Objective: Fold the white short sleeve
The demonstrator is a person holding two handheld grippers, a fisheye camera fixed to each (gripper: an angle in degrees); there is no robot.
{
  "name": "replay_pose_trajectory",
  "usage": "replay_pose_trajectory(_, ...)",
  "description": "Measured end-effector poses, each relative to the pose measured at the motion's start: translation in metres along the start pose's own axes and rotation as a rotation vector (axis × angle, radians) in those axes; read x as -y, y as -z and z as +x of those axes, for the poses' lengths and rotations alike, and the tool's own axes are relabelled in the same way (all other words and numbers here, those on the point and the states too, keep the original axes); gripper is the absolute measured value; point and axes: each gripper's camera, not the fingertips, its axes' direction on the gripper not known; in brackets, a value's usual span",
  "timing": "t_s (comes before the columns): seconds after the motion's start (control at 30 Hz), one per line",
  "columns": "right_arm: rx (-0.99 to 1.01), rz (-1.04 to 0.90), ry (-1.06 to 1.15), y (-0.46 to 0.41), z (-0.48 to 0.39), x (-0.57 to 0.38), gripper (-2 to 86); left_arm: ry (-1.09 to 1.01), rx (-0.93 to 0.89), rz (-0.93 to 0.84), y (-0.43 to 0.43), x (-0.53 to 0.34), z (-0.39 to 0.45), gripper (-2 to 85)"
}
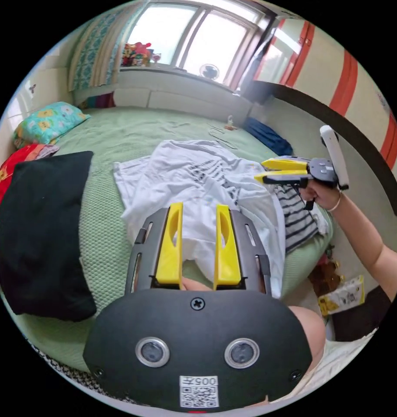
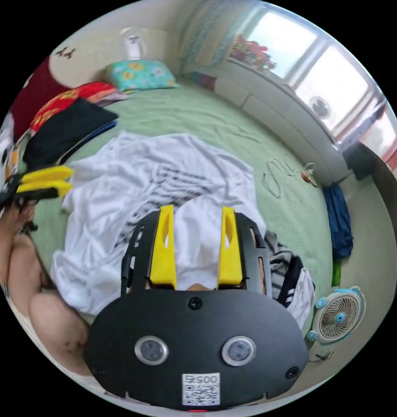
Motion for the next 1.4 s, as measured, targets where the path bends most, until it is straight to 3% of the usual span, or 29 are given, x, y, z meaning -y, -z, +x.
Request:
replay_pose_trajectory(0.2,-0.079,-0.093,0.162,-0.026,-0.051,-0.015,11.2,-0.116,-0.045,-0.119,-0.051,0.0,0.064,13.6)
replay_pose_trajectory(0.37,-0.116,-0.13,0.101,-0.044,-0.048,-0.012,0.0,-0.147,-0.011,-0.226,-0.103,0.008,0.097,13.6)
replay_pose_trajectory(0.5,-0.121,-0.025,0.048,-0.002,-0.039,-0.032,-1.6,-0.141,0.067,-0.266,-0.12,0.009,0.111,10.8)
replay_pose_trajectory(0.63,-0.145,0.031,-0.021,0.039,-0.023,-0.062,-1.7,-0.173,0.165,-0.259,-0.113,0.004,0.126,3.2)
replay_pose_trajectory(0.8,-0.209,0.031,-0.178,0.078,0.009,-0.117,-1.7,-0.167,0.22,-0.219,-0.078,-0.001,0.137,1.3)
replay_pose_trajectory(1.17,-0.299,-0.125,-0.516,0.058,0.079,-0.216,-1.1,-0.163,0.125,-0.246,-0.006,-0.039,0.175,0.7)
replay_pose_trajectory(1.3,-0.214,-0.298,-0.581,0.022,0.088,-0.223,5.3,-0.175,0.176,-0.268,-0.016,-0.044,0.186,0.7)
replay_pose_trajectory(1.4,-0.236,-0.2,-0.502,0.044,0.057,-0.22,9.6,-0.175,0.184,-0.28,-0.019,-0.043,0.188,0.8)
